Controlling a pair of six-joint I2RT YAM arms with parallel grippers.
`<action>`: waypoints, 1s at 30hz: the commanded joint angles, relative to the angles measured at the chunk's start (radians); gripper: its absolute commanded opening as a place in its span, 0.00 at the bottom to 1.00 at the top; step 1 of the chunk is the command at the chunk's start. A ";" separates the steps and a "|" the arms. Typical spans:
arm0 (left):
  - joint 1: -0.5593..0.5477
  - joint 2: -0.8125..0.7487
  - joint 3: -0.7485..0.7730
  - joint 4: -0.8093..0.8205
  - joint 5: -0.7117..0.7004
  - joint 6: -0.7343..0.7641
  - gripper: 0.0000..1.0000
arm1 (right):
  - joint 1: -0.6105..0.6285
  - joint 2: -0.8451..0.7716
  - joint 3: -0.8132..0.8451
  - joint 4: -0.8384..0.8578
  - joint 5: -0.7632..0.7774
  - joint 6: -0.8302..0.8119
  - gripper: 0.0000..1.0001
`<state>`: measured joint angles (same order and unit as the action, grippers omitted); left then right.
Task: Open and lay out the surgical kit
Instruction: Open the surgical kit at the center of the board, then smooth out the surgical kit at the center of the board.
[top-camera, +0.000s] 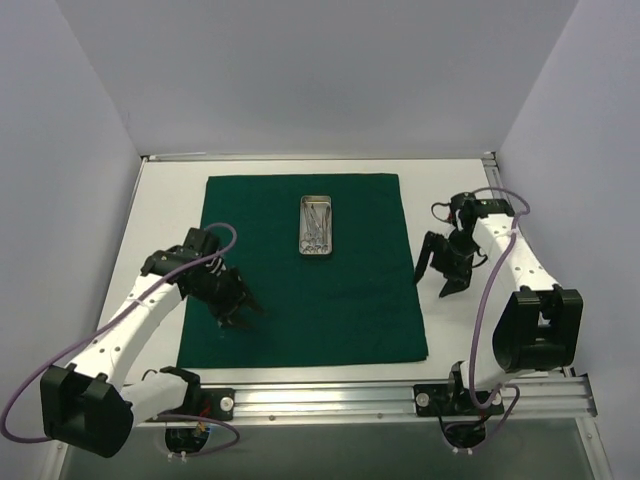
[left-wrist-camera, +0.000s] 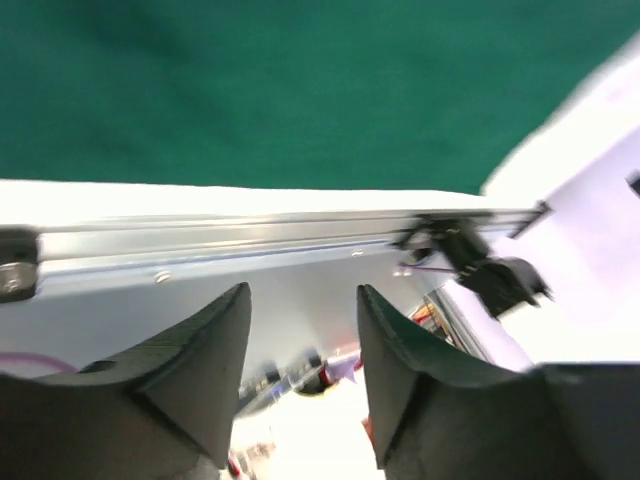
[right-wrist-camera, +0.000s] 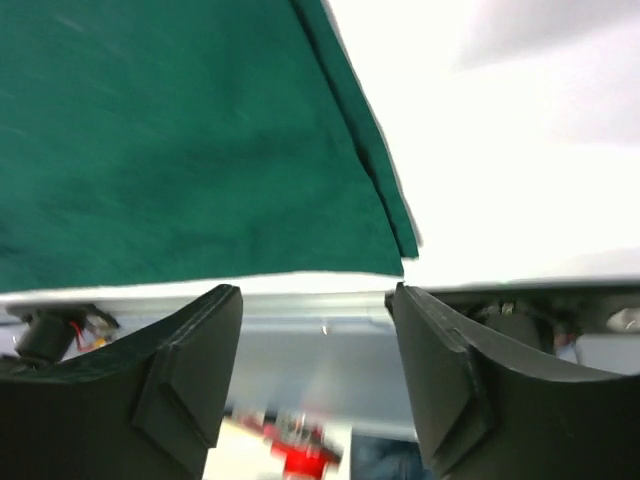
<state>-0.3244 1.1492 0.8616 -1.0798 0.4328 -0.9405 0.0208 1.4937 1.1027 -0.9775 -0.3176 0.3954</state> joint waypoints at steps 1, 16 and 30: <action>0.007 -0.049 0.187 0.018 -0.011 0.023 0.54 | 0.004 -0.023 0.141 -0.052 0.057 -0.003 0.66; 0.091 0.483 0.507 0.199 -0.135 0.241 0.02 | 0.122 0.212 0.226 0.399 -0.135 0.033 0.00; 0.261 0.869 0.577 0.281 -0.059 0.322 0.02 | 0.136 0.512 0.223 0.580 -0.044 0.037 0.00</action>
<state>-0.0700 1.9598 1.3762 -0.8074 0.3336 -0.6662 0.1585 1.9625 1.2926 -0.4164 -0.3935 0.4408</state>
